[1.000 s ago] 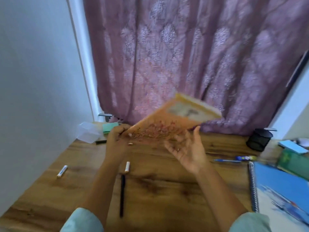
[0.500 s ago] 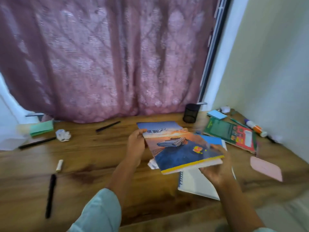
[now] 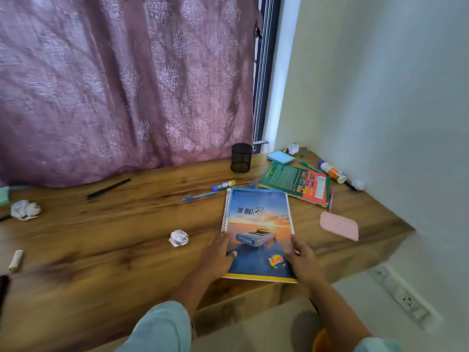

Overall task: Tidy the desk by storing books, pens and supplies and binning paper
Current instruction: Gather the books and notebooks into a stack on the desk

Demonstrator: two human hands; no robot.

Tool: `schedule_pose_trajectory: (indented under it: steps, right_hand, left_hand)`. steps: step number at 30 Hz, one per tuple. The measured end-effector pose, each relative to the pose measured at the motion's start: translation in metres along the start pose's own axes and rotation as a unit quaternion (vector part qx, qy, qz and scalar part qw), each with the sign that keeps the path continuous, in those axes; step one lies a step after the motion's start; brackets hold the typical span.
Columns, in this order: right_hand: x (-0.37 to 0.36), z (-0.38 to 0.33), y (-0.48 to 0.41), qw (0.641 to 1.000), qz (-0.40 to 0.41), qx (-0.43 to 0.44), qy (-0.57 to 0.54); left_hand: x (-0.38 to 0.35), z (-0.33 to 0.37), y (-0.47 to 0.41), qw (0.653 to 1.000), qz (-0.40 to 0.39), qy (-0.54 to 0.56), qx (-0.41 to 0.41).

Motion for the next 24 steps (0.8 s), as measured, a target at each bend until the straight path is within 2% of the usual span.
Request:
schedule_pose_trajectory:
  steps: [1, 7, 12, 19, 24]
  right_hand:
    - [0.000, 0.000, 0.002, 1.000, 0.007, 0.002, 0.028]
    - [-0.005, -0.020, 0.003, 0.981, 0.027, 0.020, 0.193]
    - [-0.013, -0.028, 0.005, 0.956, 0.002, 0.041, 0.291]
    - [-0.012, -0.026, -0.006, 0.951, -0.011, 0.052, 0.304]
    - [-0.014, -0.026, -0.012, 0.950, -0.024, 0.053, 0.305]
  left_hand:
    - [-0.005, -0.003, 0.001, 1.000, 0.003, -0.025, -0.017]
    - [-0.019, -0.023, 0.020, 0.999, -0.005, -0.009, -0.047]
    - [-0.015, -0.014, 0.028, 0.991, 0.013, -0.110, -0.078]
    - [-0.014, -0.016, 0.028, 0.986, 0.055, -0.132, -0.081]
    - [-0.013, -0.011, 0.030, 0.989, 0.045, -0.121, -0.076]
Point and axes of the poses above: each hand's wrist, its own y-axis away from the middle knuckle, its own x-axis out of the back of the hand, z = x × y, the point moved 10 cm from there along -y, towards the middle knuckle, and after that the axes turned 1 degree about -x, right-handed, at the moved point
